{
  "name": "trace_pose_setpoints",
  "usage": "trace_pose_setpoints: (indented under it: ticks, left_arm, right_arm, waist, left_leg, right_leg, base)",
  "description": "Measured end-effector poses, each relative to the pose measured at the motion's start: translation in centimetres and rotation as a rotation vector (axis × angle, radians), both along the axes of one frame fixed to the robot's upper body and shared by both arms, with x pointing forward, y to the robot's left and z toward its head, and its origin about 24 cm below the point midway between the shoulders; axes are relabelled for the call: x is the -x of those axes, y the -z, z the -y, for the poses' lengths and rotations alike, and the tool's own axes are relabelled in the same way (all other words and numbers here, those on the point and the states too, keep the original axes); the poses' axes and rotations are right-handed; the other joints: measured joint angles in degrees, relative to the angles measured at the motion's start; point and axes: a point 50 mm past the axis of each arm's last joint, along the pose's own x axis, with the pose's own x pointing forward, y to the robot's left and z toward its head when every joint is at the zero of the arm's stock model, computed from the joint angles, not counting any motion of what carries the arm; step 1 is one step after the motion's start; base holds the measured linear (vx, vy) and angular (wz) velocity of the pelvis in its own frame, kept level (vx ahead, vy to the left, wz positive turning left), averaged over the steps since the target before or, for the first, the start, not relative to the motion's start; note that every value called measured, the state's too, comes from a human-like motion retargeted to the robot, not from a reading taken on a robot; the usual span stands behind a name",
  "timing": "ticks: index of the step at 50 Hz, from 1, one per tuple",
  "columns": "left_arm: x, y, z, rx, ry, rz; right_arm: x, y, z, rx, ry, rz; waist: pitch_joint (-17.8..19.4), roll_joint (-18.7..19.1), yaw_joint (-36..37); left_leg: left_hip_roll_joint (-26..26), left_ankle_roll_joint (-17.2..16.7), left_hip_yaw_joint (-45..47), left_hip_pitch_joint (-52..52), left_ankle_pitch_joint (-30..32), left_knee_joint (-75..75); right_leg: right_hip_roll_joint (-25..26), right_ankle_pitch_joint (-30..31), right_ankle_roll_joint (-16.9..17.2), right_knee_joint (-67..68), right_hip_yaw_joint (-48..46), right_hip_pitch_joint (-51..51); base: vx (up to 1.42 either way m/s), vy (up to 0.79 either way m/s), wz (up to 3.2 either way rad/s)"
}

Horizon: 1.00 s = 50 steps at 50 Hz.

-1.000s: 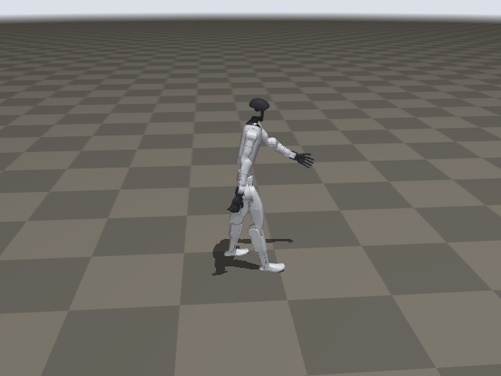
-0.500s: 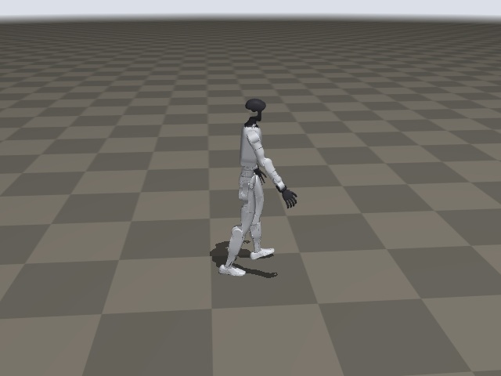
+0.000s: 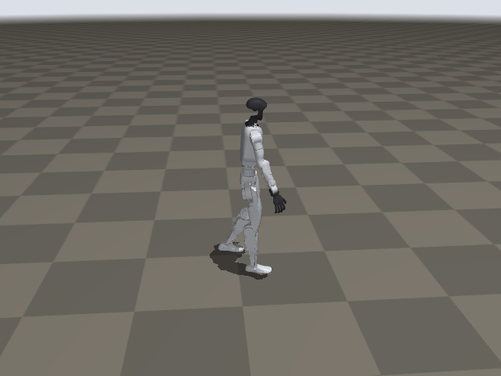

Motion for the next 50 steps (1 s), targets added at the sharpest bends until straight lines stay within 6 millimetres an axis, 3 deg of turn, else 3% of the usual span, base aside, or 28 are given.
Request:
trace_pose_setpoints:
  ticks: [3,6,9,12,15,17,20,22,25,27,31,35,39,42,45,47,50]
  left_arm:
    - [-7.7,-1.6,-0.6,-0.063,0.054,0.179]
    - [-16.0,-5.1,-0.6,-0.101,0.132,0.402]
    - [-23.3,-10.1,-0.2,-0.125,0.242,0.638]
    - [-28.7,-15.9,0.4,-0.151,0.367,0.854]
    - [-32.0,-21.1,0.8,-0.182,0.479,1.029]
    - [-33.1,-23.5,0.9,-0.201,0.520,1.108]
    - [-33.6,-25.1,1.2,-0.194,0.532,1.169]
    - [-33.3,-24.9,1.0,-0.171,0.517,1.172]
    - [-32.1,-22.7,0.8,-0.115,0.491,1.118]
    - [-30.5,-20.2,0.5,-0.074,0.463,1.051]
    - [-25.6,-13.9,-0.4,-0.005,0.372,0.856]
    - [-17.6,-7.1,-1.7,0.013,0.208,0.579]
    - [-6.9,-2.0,-2.2,-0.014,-0.013,0.244]
    - [1.2,-0.3,-1.4,-0.034,-0.147,-0.002]
    - [7.9,0.1,0.4,-0.012,-0.226,-0.198]
    - [11.1,-0.1,1.6,0.033,-0.243,-0.286]
    - [14.1,-0.4,3.2,0.121,-0.237,-0.354]
  right_arm:
    - [6.7,2.7,-1.2,-0.036,-0.026,-0.220]
    - [11.9,4.1,-2.6,-0.103,-0.059,-0.389]
    - [15.4,4.7,-3.8,-0.165,-0.080,-0.493]
    - [17.4,4.8,-4.6,-0.210,-0.091,-0.546]
    - [18.4,4.9,-5.1,-0.246,-0.100,-0.573]
    - [18.9,4.9,-5.4,-0.267,-0.105,-0.590]
    - [19.6,4.9,-5.4,-0.281,-0.101,-0.616]
    - [19.3,4.9,-5.3,-0.283,-0.102,-0.614]
    - [18.9,4.9,-5.1,-0.271,-0.097,-0.610]
    - [18.1,4.8,-4.8,-0.240,-0.091,-0.593]
    - [14.2,4.6,-3.8,-0.145,-0.073,-0.492]
    - [7.5,3.3,-2.6,-0.050,-0.062,-0.296]
    - [-1.0,0.1,-1.8,0.019,-0.091,-0.033]
    - [-7.6,-3.8,-1.8,0.057,-0.127,0.190]
    - [-13.1,-8.7,-2.2,0.083,-0.158,0.408]
    - [-15.6,-11.5,-2.6,0.083,-0.162,0.525]
    - [-17.8,-14.6,-2.9,0.065,-0.153,0.645]
  waist:
    - [-0.41,0.21,-1.16]
    - [0.23,0.70,-2.65]
    - [1.67,1.13,-4.65]
    - [3.92,1.34,-6.65]
    - [6.49,1.61,-8.25]
    - [7.71,2.10,-9.26]
    - [8.38,3.08,-11.73]
    - [7.71,4.88,-11.49]
    - [5.63,7.83,-9.32]
    - [4.27,9.03,-7.16]
    - [2.02,9.75,-2.45]
    - [0.27,9.19,2.06]
    - [0.00,8.05,4.93]
    - [1.43,7.88,5.57]
    - [3.80,8.45,4.74]
    - [5.06,8.54,3.89]
    - [6.37,7.85,2.59]
  left_leg:
    - [0.39,-2.10,-2.66,4.78,0.60,-3.72]
    - [1.58,-4.82,-4.65,9.07,-0.34,-11.79]
    - [3.08,-7.57,-5.45,11.40,-2.24,-19.78]
    - [4.45,-10.40,-5.15,12.36,-2.63,-25.71]
    - [5.50,-12.72,-4.56,12.59,-1.07,-29.51]
    - [5.50,-12.92,-4.80,12.21,0.30,-30.82]
    - [2.65,-10.06,-7.40,10.04,2.29,-30.70]
    - [4.30,-9.77,-6.79,7.07,4.12,-30.47]
    - [7.66,-9.18,-5.23,2.77,5.97,-29.74]
    - [9.31,-8.99,-3.89,0.97,6.55,-29.37]
    - [10.70,-9.26,-0.30,-1.28,7.62,-29.36]
    - [10.65,-10.18,4.11,-3.62,9.63,-29.80]
    - [9.69,-11.32,7.44,-6.47,11.59,-29.86]
    - [9.31,-11.43,8.69,-7.96,11.70,-29.87]
    - [9.61,-11.24,9.83,-8.54,10.74,-29.69]
    - [9.78,-10.96,11.19,-8.51,10.18,-29.25]
    - [9.35,-9.64,13.21,-7.68,9.62,-27.73]
  right_leg:
    - [1.76,1.84,0.00,-0.65,-2.37,-1.34]
    - [4.13,4.22,0.00,-1.40,-4.74,-3.09]
    - [6.20,7.40,0.00,-2.21,-6.69,-5.01]
    - [7.53,10.33,0.00,-2.67,-7.75,-6.74]
    - [7.77,11.10,0.00,-2.68,-8.08,-7.79]
    - [6.58,10.54,0.00,-2.52,-7.96,-7.22]
    - [0.72,8.46,-0.05,0.30,-8.42,-5.05]
    - [1.63,5.63,-5.22,5.56,-7.98,-5.65]
    - [4.27,-0.71,-10.45,18.79,-5.31,-7.83]
    - [5.66,-4.84,-11.98,27.91,-3.36,-8.20]
    - [6.50,-9.34,-13.16,37.70,-0.35,-4.24]
    - [6.10,-9.57,-12.26,32.69,3.07,3.53]
    - [4.68,-13.57,-9.29,15.66,4.85,10.58]
    - [4.21,-13.15,-6.81,6.53,5.11,13.17]
    - [4.57,-10.62,-5.79,1.94,5.04,14.33]
    - [4.81,-9.32,-5.38,0.81,4.75,14.08]
    - [4.58,-7.88,-4.54,0.59,3.92,12.65]
  base:
    - [-0.42,-0.05,0.54]
    - [-0.51,-0.07,0.45]
    - [-0.59,-0.09,0.40]
    - [-0.62,-0.09,0.26]
    - [-0.59,0.01,0.16]
    - [-0.51,0.26,0.25]
    - [-0.49,0.50,0.56]
    - [-0.52,0.14,-0.03]
    - [-0.46,0.01,-0.50]
    - [-0.38,-0.03,-0.71]
    - [-0.35,-0.07,-0.84]
    - [-0.38,-0.13,-0.88]
    - [-0.43,-0.19,-0.64]
    - [-0.45,-0.20,-0.35]
    - [-0.45,-0.19,-0.07]
    - [-0.43,-0.17,0.15]
    - [-0.42,-0.15,0.28]
